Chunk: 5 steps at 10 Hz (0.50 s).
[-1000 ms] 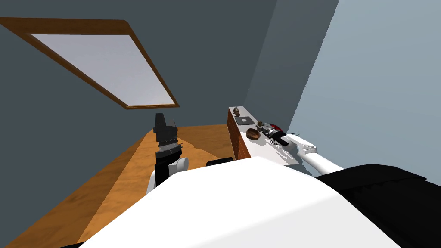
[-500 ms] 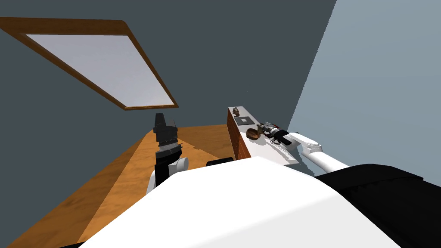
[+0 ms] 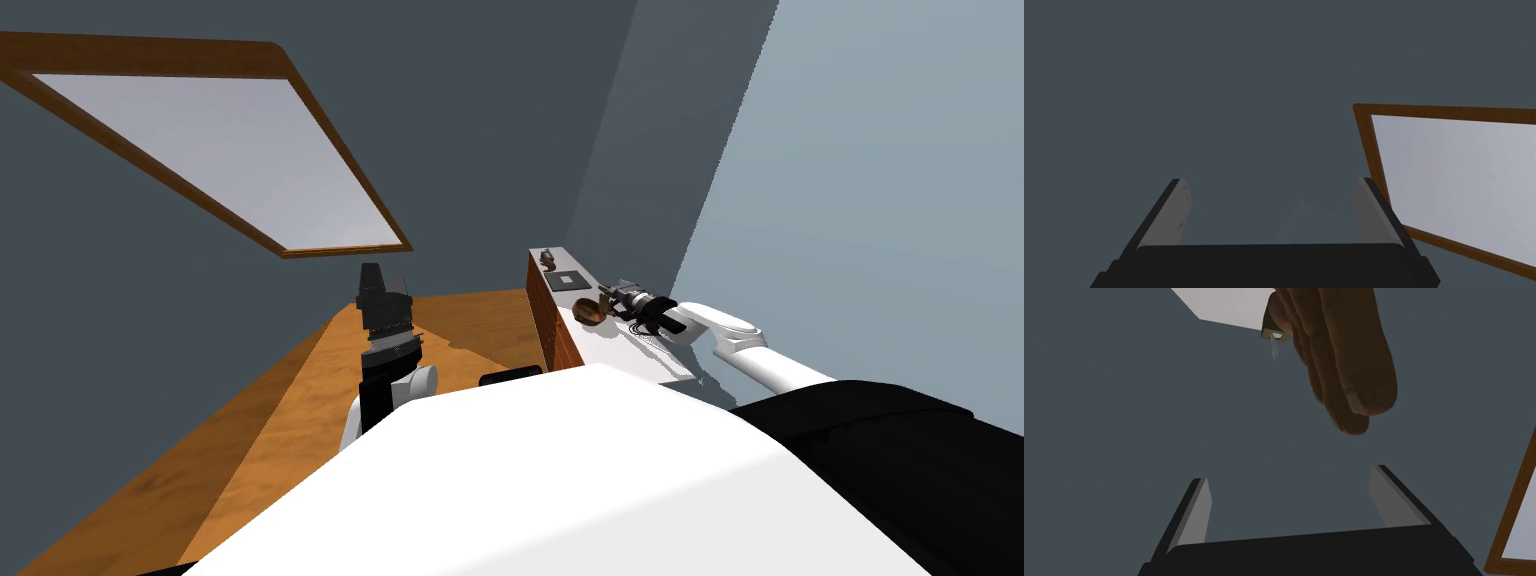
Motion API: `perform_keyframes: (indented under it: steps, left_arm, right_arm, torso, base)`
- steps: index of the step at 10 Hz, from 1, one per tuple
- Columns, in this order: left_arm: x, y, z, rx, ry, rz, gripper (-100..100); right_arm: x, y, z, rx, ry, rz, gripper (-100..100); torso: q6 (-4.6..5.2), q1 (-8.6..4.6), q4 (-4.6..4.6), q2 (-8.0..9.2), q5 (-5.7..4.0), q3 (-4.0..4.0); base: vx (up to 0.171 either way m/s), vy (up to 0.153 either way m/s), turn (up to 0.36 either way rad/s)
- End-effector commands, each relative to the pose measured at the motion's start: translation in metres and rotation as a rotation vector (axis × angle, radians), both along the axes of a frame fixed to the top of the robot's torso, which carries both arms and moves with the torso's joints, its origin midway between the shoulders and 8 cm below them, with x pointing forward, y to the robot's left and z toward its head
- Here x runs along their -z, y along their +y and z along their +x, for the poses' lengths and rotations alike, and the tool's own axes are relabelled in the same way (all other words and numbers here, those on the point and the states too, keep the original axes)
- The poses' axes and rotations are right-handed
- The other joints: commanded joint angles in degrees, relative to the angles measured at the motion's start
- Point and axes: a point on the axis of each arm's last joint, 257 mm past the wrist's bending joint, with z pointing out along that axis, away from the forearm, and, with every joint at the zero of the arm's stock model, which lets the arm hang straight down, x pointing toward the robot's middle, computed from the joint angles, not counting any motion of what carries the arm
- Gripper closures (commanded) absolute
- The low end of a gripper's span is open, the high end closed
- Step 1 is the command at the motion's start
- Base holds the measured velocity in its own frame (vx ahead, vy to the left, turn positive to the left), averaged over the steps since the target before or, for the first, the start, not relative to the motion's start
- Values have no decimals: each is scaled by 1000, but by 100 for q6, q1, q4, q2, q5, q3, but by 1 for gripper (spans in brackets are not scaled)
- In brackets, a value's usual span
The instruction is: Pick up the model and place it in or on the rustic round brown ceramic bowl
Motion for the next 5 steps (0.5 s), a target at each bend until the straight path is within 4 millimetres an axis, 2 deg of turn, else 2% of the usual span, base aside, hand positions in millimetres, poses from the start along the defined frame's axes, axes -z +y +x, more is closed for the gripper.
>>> perform_keyframes:
  steps: [1, 2, 3, 5]
  left_arm:
    - [0, 0, 0, 0, 0, 0, 0]
    - [0, 0, 0, 0, 0, 0, 0]
    - [0, 0, 0, 0, 0, 0, 0]
    - [0, 0, 0, 0, 0, 0, 0]
  right_arm:
    - [-8, 0, 0, -6, 3, 3, -100]
    - [-4, 0, 0, -4, 2, 1, -100]
    - [-5, 0, 0, -4, 2, 2, 0]
    - [-5, 0, 0, -4, 2, 2, 0]
  torso:
    - [0, 0, 0, 0, 0, 0]
    - [0, 1, 0, 0, 0, 0]
    - [0, -3, 0, 3, -1, 1]
    - [0, -7, 1, 7, -2, 4]
  base:
    - [22, 21, -28]
    - [10, 9, -6]
    - [0, 0, 0]
    - [0, 0, 0]
